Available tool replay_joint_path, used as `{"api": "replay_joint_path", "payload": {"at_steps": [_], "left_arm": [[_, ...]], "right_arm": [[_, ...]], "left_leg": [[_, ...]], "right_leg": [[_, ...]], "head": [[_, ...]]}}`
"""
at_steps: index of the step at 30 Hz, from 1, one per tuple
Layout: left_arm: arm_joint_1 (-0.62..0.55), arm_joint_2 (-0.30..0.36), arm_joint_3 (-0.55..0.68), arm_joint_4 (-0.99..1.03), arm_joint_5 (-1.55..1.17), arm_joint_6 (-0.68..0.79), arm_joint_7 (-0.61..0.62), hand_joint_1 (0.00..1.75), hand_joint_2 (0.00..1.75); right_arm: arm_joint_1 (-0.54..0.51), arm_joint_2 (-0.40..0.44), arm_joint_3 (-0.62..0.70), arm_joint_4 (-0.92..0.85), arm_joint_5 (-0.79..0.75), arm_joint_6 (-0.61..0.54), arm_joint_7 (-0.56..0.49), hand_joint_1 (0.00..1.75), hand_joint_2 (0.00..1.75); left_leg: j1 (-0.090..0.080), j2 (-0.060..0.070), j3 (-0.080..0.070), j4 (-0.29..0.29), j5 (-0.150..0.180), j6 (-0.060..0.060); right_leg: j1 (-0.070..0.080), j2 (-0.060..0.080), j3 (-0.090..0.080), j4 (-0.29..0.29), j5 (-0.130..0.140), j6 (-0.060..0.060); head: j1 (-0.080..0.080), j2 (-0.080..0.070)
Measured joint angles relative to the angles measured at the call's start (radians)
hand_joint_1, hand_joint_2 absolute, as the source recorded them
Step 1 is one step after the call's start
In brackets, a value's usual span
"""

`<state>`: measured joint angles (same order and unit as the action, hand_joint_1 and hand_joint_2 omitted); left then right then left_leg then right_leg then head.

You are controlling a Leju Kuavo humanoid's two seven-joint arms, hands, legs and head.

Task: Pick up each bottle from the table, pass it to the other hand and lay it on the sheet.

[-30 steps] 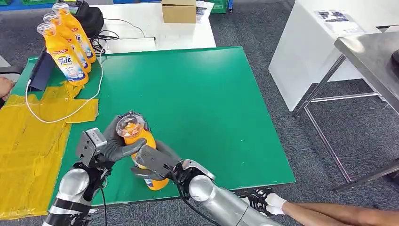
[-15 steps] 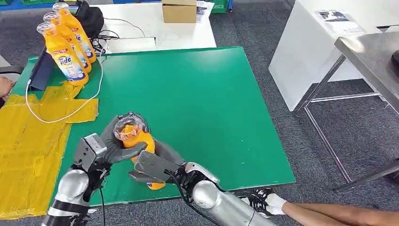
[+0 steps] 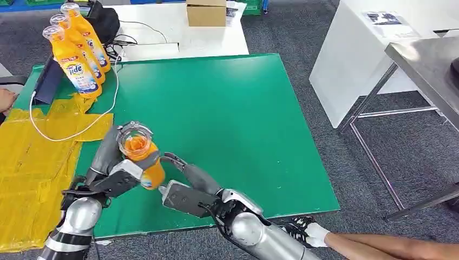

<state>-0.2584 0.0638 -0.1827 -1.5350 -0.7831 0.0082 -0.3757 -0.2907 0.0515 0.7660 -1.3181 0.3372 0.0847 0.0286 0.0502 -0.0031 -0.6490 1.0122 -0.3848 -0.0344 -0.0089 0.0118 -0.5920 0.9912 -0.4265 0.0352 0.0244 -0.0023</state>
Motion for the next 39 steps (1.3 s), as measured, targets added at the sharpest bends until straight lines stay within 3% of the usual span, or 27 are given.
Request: {"api": "replay_joint_path", "payload": {"at_steps": [8, 13, 18, 39], "left_arm": [[-0.025, 0.102, 0.088, 0.091, -0.187, 0.148, -0.006, 1.75, 1.75], [-0.03, 0.153, 0.122, 0.163, -0.43, 0.294, 0.054, 1.75, 1.75], [-0.045, 0.196, 0.134, 0.268, -0.533, 0.343, 0.087, 1.75, 1.75], [-0.058, 0.213, 0.13, 0.369, -0.578, 0.369, 0.087, 1.75, 1.75]], "right_arm": [[0.057, -0.094, -0.047, -0.131, -0.021, 0.003, -0.012, 0.0, 0.0], [0.072, -0.146, -0.058, -0.195, -0.038, 0.009, -0.007, 0.0, 0.0], [0.079, -0.177, -0.058, -0.239, -0.047, 0.014, -0.003, 0.0, 0.0], [0.107, -0.218, -0.058, -0.311, -0.051, 0.008, -0.001, 0.0, 0.0]], "left_leg": [[0.0, 0.0, 0.0, 0.0, 0.0, 0.0], [0.0, 0.001, 0.0, 0.0, 0.0, 0.0], [0.0, 0.001, 0.0, 0.0, 0.0, 0.0], [0.0, 0.0, 0.005, -0.001, 0.0, 0.0]], "right_leg": [[0.0, 0.0, 0.0, 0.0, 0.0, 0.0], [0.0, 0.0, 0.0, 0.0, 0.0, 0.0], [0.0, 0.0, -0.001, 0.0, 0.0, 0.0], [0.0, 0.0, 0.005, 0.0, 0.0, 0.0]], "head": [[0.0, 0.0], [0.0, 0.0], [0.0, 0.0], [0.0, 0.0]]}}
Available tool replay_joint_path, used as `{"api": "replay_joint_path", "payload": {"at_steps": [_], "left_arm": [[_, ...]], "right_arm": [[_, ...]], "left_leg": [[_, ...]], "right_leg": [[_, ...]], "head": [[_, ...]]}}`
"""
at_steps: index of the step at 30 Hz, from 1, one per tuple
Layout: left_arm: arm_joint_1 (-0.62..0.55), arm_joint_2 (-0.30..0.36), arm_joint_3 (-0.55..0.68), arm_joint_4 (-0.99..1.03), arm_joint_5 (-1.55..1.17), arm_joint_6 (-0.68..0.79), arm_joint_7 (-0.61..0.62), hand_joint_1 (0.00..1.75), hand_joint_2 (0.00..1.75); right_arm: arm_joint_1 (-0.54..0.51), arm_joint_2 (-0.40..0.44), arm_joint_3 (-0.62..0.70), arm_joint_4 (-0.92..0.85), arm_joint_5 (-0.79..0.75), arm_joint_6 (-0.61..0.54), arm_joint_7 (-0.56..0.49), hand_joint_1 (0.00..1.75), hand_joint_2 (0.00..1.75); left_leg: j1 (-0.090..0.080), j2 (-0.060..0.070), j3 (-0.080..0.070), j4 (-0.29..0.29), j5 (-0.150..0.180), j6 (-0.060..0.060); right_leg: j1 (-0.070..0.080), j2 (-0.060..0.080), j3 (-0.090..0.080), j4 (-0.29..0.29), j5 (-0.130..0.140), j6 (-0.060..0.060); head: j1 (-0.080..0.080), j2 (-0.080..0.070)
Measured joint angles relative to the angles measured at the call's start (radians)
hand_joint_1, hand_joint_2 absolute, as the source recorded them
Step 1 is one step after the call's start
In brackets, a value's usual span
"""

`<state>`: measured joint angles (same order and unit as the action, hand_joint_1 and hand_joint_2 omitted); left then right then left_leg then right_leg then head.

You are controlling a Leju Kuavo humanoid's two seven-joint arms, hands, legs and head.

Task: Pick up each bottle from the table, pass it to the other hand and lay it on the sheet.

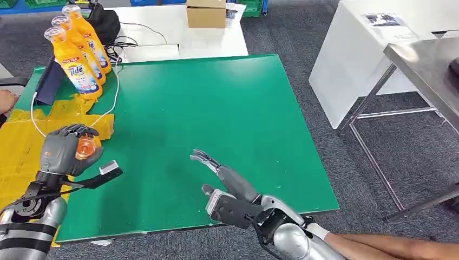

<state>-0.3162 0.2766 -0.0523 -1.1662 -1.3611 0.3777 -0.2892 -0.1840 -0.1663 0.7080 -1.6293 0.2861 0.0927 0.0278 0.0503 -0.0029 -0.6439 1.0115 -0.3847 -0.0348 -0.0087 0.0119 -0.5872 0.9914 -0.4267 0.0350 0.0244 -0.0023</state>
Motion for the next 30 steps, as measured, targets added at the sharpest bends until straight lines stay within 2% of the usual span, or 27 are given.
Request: {"api": "replay_joint_path", "payload": {"at_steps": [5, 9, 11, 13, 16, 20, 21, 23, 25, 28, 30], "left_arm": [[-0.02, 0.0, -0.024, 0.045, -0.103, -0.012, 0.058, 1.75, 1.75], [-0.084, -0.005, -0.097, 0.19, -0.198, -0.027, 0.132, 1.75, 1.75], [-0.116, -0.008, -0.139, 0.291, -0.209, -0.037, 0.169, 1.75, 1.75], [-0.148, -0.017, -0.197, 0.385, -0.22, -0.049, 0.19, 1.75, 1.75], [-0.182, -0.026, -0.252, 0.49, -0.223, -0.08, 0.209, 1.75, 1.75], [-0.205, -0.042, -0.293, 0.615, -0.21, -0.207, 0.242, 1.75, 1.75], [-0.21, -0.043, -0.293, 0.631, -0.2, -0.221, 0.25, 1.75, 1.75], [-0.232, -0.051, -0.293, 0.668, -0.199, -0.255, 0.258, 1.75, 1.75], [-0.242, -0.051, -0.292, 0.694, -0.199, -0.263, 0.26, 1.75, 1.75], [-0.253, -0.051, -0.292, 0.718, -0.198, -0.272, 0.262, 1.75, 1.75], [-0.259, -0.051, -0.29, 0.728, -0.197, -0.285, 0.262, 1.75, 1.75]], "right_arm": [[0.002, 0.0, 0.0, -0.002, 0.0, 0.0, 0.0, 0.0, 0.0], [-0.011, 0.008, 0.006, -0.002, -0.005, 0.014, -0.002, 0.0, 0.0], [-0.02, 0.014, 0.013, -0.001, -0.01, 0.021, -0.002, 0.0, 0.0], [-0.029, 0.019, 0.021, 0.003, -0.014, 0.032, -0.003, 0.0, 0.0], [-0.04, 0.026, 0.032, 0.009, -0.022, 0.036, -0.003, 0.0, 0.0], [-0.053, 0.037, 0.047, 0.021, -0.036, 0.048, -0.003, 0.0, 0.0], [-0.055, 0.038, 0.047, 0.024, -0.038, 0.052, -0.002, 0.0, 0.0], [-0.068, 0.041, 0.053, 0.033, -0.043, 0.053, -0.002, 0.0, 0.0], [-0.079, 0.047, 0.057, 0.039, -0.044, 0.053, -0.001, 0.0, 0.0], [-0.089, 0.05, 0.064, 0.047, -0.046, 0.053, -0.001, 0.0, 0.0], [-0.096, 0.055, 0.066, 0.053, -0.05, 0.054, 0.0, 0.0, 0.0]], "left_leg": [[0.0, -0.001, 0.001, 0.0, 0.0, 0.0], [0.0, -0.001, 0.008, -0.002, -0.002, -0.002], [0.0, 0.006, 0.015, -0.003, -0.007, -0.007], [0.0, 0.013, 0.018, -0.005, -0.007, -0.007], [-0.001, 0.03, 0.025, -0.01, -0.007, -0.008], [-0.001, 0.046, 0.035, -0.014, -0.008, -0.01], [-0.001, 0.043, 0.036, -0.016, -0.007, -0.01], [-0.001, 0.023, 0.038, -0.019, -0.005, -0.009], [-0.001, 0.009, 0.041, -0.022, -0.004, -0.01], [-0.001, -0.001, 0.044, -0.024, -0.005, -0.011], [-0.001, -0.001, 0.046, -0.024, -0.006, -0.012]], "right_leg": [[0.0, 0.0, 0.002, 0.0, 0.0, 0.0], [0.0, -0.001, 0.01, 0.0, -0.001, -0.001], [0.0, 0.006, 0.014, 0.0, 0.0, -0.002], [0.0, 0.012, 0.015, 0.0, 0.002, -0.004], [0.0, 0.029, 0.015, 0.0, 0.005, -0.007], [0.0, 0.046, 0.014, 0.0, 0.006, -0.007], [-0.001, 0.044, 0.016, 0.0, 0.005, -0.007], [-0.002, 0.024, 0.021, 0.0, -0.001, -0.008], [-0.001, 0.011, 0.029, -0.001, -0.006, -0.009], [-0.001, 0.004, 0.036, -0.001, -0.009, -0.011], [-0.001, 0.003, 0.038, -0.001, -0.01, -0.012]], "head": [[0.0, 0.0], [0.0, 0.0], [-0.001, 0.0], [0.0, 0.0], [0.0, 0.0], [-0.002, 0.0], [-0.002, 0.0], [0.0, 0.0], [-0.001, 0.0], [0.0, 0.0], [-0.001, 0.0]]}}
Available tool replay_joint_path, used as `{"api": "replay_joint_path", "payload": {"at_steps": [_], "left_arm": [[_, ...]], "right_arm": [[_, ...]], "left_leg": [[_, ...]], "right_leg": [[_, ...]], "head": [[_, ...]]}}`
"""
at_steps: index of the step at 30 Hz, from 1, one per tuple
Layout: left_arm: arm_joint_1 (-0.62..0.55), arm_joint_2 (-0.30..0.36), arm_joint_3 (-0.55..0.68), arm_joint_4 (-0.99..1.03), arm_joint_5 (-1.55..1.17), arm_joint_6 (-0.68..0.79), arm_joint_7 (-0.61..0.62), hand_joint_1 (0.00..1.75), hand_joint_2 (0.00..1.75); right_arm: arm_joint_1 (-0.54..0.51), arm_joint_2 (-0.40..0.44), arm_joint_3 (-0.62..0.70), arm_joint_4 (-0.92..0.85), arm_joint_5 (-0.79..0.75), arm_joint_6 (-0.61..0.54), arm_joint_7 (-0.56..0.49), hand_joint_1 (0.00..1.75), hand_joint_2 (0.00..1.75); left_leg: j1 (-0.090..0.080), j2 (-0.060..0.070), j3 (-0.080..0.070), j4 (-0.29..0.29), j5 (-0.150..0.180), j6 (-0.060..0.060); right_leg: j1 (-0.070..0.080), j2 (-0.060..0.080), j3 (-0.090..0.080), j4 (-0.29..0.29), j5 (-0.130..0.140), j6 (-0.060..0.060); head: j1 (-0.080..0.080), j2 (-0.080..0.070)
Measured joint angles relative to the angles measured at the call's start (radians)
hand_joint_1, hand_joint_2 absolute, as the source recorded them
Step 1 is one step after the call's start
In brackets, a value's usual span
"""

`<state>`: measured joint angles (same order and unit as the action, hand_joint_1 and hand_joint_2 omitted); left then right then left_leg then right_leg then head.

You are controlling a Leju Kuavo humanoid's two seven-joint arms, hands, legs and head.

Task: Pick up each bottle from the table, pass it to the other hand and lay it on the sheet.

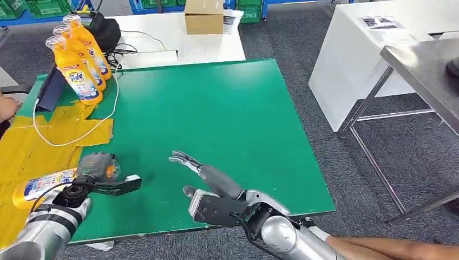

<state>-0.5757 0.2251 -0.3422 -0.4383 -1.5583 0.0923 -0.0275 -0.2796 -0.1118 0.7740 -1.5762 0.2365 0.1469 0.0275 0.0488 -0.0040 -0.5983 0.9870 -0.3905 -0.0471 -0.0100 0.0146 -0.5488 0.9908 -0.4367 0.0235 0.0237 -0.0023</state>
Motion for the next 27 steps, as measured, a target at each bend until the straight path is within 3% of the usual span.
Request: {"api": "replay_joint_path", "payload": {"at_steps": [3, 4, 5, 10, 11, 15, 20, 24, 27], "left_arm": [[-0.005, 0.0, 0.004, 0.01, 0.007, -0.02, 0.009, 1.75, 1.75], [-0.007, 0.0, 0.006, 0.014, 0.008, -0.029, 0.016, 1.15, 1.75], [-0.01, 0.0, 0.008, 0.018, 0.011, -0.036, 0.02, 0.0, 1.75], [-0.002, 0.013, 0.029, 0.025, 0.035, 0.017, -0.034, 0.0, 1.75], [0.0, 0.016, 0.034, 0.025, 0.04, 0.026, -0.045, 0.0, 0.0], [0.016, 0.019, 0.054, 0.025, 0.075, 0.06, -0.107, 0.0, 0.0], [0.081, 0.017, 0.126, -0.036, 0.286, 0.175, -0.388, 0.0, 0.0], [0.14, 0.003, 0.176, -0.136, 0.434, 0.181, -0.503, 0.0, 0.0], [0.237, -0.045, 0.257, -0.321, 0.756, 0.043, -0.599, 0.0, 0.0]], "right_arm": [[-0.009, 0.006, 0.005, 0.009, -0.007, 0.008, 0.001, 0.0, 0.0], [-0.012, 0.009, 0.008, 0.012, -0.008, 0.01, 0.002, 0.0, 0.0], [-0.015, 0.01, 0.01, 0.014, -0.01, 0.012, 0.002, 0.0, 0.0], [-0.023, 0.015, 0.021, 0.021, -0.014, 0.014, 0.002, 0.0, 0.0], [-0.023, 0.015, 0.022, 0.021, -0.014, 0.014, 0.002, 0.0, 0.0], [-0.023, 0.014, 0.027, 0.022, -0.015, 0.012, 0.002, 0.0, 0.0], [-0.005, 0.002, 0.025, 0.021, -0.002, -0.005, -0.008, 0.0, 0.0], [0.008, -0.006, 0.023, 0.021, 0.01, -0.011, -0.013, 0.0, 0.0], [0.037, -0.009, 0.01, 0.019, 0.039, -0.039, -0.023, 0.0, 0.0]], "left_leg": [[0.0, 0.0, 0.006, 0.0, -0.003, -0.001], [0.0, 0.0, 0.007, 0.0, -0.004, -0.001], [-0.001, 0.0, 0.01, -0.001, -0.005, -0.001], [-0.002, 0.0, 0.011, 0.0, -0.004, 0.0], [-0.002, 0.0, 0.011, 0.0, -0.003, -0.001], [-0.003, -0.001, 0.012, 0.0, -0.003, -0.001], [-0.006, -0.005, 0.009, 0.0, -0.003, 0.0], [-0.006, -0.006, 0.004, 0.0, -0.004, 0.001], [-0.007, -0.003, -0.004, 0.002, 0.0, 0.003]], "right_leg": [[0.0, 0.0, 0.005, 0.0, -0.002, 0.0], [0.0, 0.0, 0.007, 0.0, -0.003, 0.0], [-0.001, 0.0, 0.009, 0.0, -0.003, 0.0], [-0.001, 0.0, 0.01, 0.0, -0.005, 0.0], [-0.001, 0.0, 0.01, 0.0, -0.005, 0.0], [-0.002, -0.003, 0.01, 0.0, -0.006, 0.002], [-0.005, -0.006, 0.004, 0.0, -0.009, 0.004], [-0.006, -0.008, -0.003, -0.001, -0.009, 0.004], [-0.007, -0.007, -0.011, -0.001, -0.003, 0.004]], "head": [[0.0, 0.0], [0.0, 0.0], [0.0, 0.0], [0.0, 0.0], [0.0, 0.0], [0.0, 0.0], [0.0, 0.0], [0.0, 0.0], [0.0, 0.0]]}}
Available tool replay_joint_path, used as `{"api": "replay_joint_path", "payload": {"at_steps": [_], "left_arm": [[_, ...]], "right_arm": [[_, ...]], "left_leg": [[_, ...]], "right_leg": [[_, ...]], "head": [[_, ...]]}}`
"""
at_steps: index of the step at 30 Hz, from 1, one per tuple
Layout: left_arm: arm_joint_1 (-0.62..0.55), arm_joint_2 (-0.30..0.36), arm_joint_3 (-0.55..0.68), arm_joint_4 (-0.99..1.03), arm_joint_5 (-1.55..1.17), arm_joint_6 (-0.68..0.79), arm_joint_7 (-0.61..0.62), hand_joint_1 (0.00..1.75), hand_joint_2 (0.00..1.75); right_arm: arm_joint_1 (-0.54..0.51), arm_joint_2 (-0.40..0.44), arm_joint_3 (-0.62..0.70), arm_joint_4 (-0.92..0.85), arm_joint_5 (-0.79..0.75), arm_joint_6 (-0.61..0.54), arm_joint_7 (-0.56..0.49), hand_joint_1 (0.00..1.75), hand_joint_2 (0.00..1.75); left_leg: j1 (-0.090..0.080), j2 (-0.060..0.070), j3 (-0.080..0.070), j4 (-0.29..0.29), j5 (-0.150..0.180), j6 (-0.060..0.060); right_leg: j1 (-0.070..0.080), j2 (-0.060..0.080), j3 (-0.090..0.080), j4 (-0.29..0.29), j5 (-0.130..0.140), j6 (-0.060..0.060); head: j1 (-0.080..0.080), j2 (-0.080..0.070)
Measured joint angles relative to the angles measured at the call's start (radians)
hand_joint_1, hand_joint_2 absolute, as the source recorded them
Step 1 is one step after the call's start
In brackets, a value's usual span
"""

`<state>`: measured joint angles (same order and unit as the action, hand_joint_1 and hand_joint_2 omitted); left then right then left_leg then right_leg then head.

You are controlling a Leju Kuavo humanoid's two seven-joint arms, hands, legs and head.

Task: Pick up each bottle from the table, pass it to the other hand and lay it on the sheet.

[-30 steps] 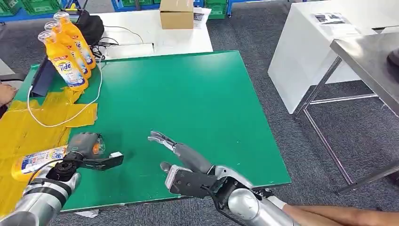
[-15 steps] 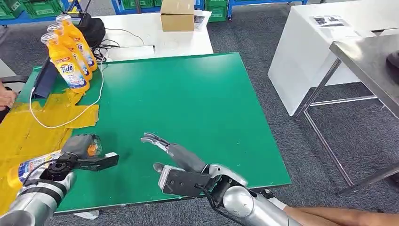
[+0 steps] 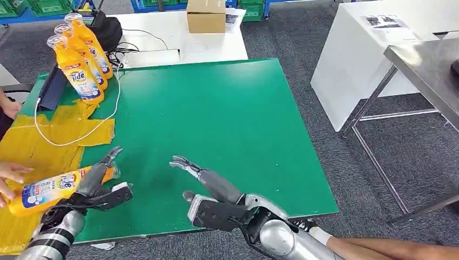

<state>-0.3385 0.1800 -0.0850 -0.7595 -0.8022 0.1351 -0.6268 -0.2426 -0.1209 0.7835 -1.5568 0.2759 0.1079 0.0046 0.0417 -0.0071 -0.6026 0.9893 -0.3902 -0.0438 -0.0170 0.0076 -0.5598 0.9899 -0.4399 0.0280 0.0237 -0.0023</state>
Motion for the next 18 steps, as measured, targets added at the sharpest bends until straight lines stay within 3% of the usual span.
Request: {"api": "replay_joint_path", "payload": {"at_steps": [3, 8, 18], "left_arm": [[0.071, -0.07, 0.092, -0.277, 0.3, -0.216, 0.073, 0.0, 0.0], [0.126, -0.138, 0.208, -0.584, 0.582, -0.414, 0.172, 0.0, 0.0], [0.236, -0.213, 0.232, -0.839, 0.711, -0.5, 0.21, 0.0, 0.0]], "right_arm": [[0.042, 0.003, -0.025, -0.009, 0.058, -0.053, -0.013, 0.0, 0.0], [0.124, 0.041, -0.106, -0.058, 0.168, -0.183, -0.07, 0.0, 0.0], [0.213, 0.138, -0.323, -0.139, 0.202, -0.211, -0.145, 0.0, 0.0]], "left_leg": [[0.0, -0.001, -0.014, 0.0, 0.004, 0.002], [0.0, 0.001, -0.019, 0.0, 0.004, 0.002], [0.0, 0.002, -0.021, 0.0, 0.003, 0.002]], "right_leg": [[0.0, 0.0, -0.009, 0.0, 0.003, 0.005], [0.0, 0.0, -0.014, 0.0, 0.005, 0.002], [0.0, 0.0, -0.016, 0.0, 0.004, 0.002]], "head": [[0.001, 0.0], [0.0, 0.0], [0.0, 0.0]]}}
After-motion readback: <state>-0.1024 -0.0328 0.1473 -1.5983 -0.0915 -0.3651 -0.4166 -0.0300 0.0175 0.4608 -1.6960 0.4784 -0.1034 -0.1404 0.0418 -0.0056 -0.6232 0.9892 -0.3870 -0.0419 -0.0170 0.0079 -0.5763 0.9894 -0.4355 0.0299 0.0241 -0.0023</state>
